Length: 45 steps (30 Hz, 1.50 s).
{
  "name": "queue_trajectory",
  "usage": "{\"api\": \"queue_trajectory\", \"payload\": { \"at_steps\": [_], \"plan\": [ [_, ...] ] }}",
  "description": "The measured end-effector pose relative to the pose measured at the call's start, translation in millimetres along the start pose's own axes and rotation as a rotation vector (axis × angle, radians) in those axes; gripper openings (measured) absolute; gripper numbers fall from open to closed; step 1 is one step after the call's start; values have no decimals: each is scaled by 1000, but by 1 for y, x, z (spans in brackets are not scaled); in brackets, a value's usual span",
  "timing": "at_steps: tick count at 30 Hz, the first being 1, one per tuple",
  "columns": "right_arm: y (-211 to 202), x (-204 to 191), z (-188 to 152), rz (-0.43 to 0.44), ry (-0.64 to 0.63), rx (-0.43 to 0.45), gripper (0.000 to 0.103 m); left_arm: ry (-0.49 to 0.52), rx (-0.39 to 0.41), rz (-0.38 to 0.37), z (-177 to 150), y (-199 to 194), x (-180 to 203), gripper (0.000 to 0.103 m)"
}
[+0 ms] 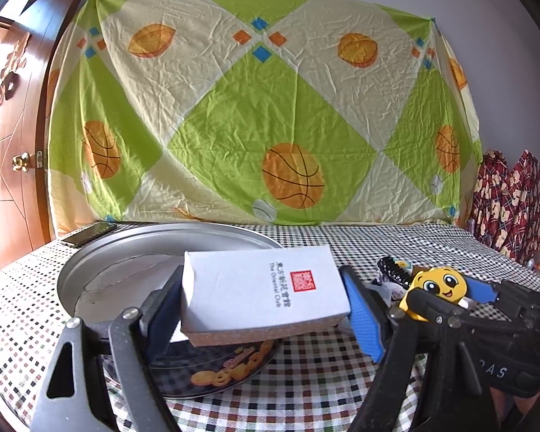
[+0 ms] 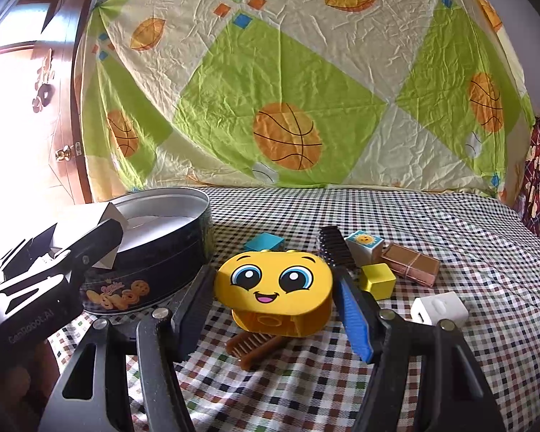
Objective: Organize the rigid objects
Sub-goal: 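Carry the white paper box and smiley box toward the cookie tin with both grippers, then lower both boxes into the tin and open both grippers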
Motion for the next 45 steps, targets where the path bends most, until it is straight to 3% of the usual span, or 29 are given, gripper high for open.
{"api": "queue_trajectory", "payload": {
  "at_steps": [45],
  "plan": [
    [22,-84,6,143,-95,-24,67,-64,68,119,13,-9,-77,82]
  ]
}}
Point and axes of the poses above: each gripper's, at about its wrist camera, not at the fingertips, and y roughly the way its jaws point, x to its right, z to its top, the point moved 10 cm from there along y, roughly the way its jaws point, and after that the axes turned 5 degrees about -y, right-handed, at the moved point
